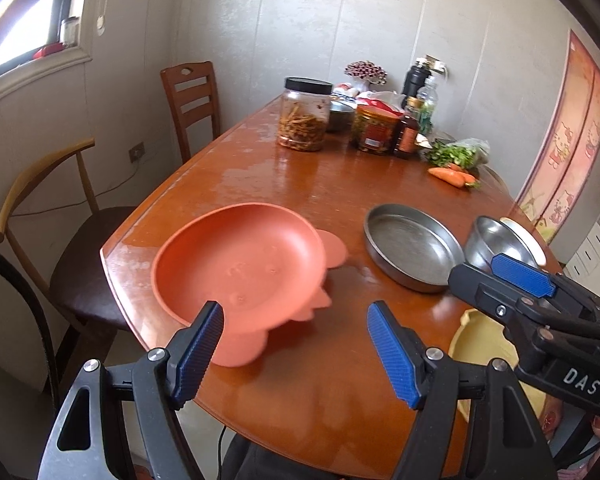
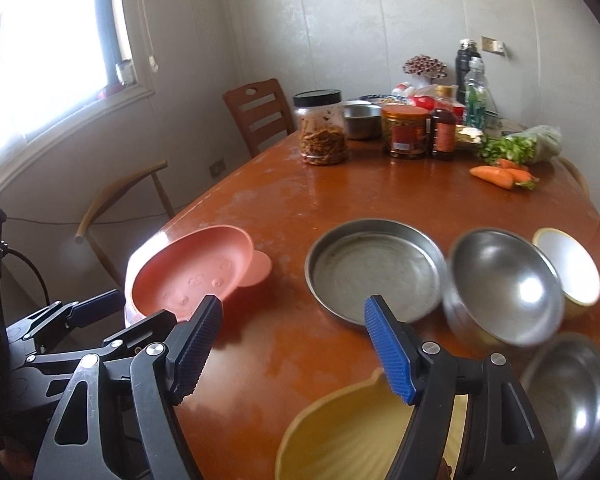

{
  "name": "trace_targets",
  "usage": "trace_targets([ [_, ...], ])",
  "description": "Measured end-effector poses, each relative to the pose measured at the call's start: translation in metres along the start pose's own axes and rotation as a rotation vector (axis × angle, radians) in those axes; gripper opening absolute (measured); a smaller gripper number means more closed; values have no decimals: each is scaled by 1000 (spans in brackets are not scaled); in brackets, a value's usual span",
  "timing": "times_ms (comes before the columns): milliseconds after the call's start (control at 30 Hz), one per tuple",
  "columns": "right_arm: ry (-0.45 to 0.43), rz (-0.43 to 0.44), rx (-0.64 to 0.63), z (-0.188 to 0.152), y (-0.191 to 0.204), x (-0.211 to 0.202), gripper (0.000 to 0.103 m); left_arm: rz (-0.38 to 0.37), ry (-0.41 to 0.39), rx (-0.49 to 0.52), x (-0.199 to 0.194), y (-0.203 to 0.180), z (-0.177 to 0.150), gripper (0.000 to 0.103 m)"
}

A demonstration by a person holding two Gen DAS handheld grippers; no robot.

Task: Organize plates and bowls
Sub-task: 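Carry the orange plate toward the table edge and release it there, then grasp the yellow scallop-shell plate rim with the left tool and lift it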

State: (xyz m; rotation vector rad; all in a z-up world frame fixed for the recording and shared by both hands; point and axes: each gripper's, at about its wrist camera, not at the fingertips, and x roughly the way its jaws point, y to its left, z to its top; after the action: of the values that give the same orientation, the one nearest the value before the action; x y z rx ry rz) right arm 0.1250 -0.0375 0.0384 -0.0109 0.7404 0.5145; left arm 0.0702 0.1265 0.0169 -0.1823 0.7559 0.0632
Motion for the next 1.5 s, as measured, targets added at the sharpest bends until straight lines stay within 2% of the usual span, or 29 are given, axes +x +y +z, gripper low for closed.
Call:
trace_targets([
  [367, -19, -55, 37, -46, -39, -59, 75, -27, 20, 64, -3, -40, -12, 74],
  [767, 31, -84, 89, -96, -64, -88, 75, -69, 71, 150, 11, -85, -24, 74],
  [1000, 80, -75, 141, -122, -75, -87, 75, -75, 107, 202, 29, -105, -28, 74],
  [1500, 105, -55, 149, -120, -75, -58, 75, -91, 168, 256, 62, -123, -32, 74],
])
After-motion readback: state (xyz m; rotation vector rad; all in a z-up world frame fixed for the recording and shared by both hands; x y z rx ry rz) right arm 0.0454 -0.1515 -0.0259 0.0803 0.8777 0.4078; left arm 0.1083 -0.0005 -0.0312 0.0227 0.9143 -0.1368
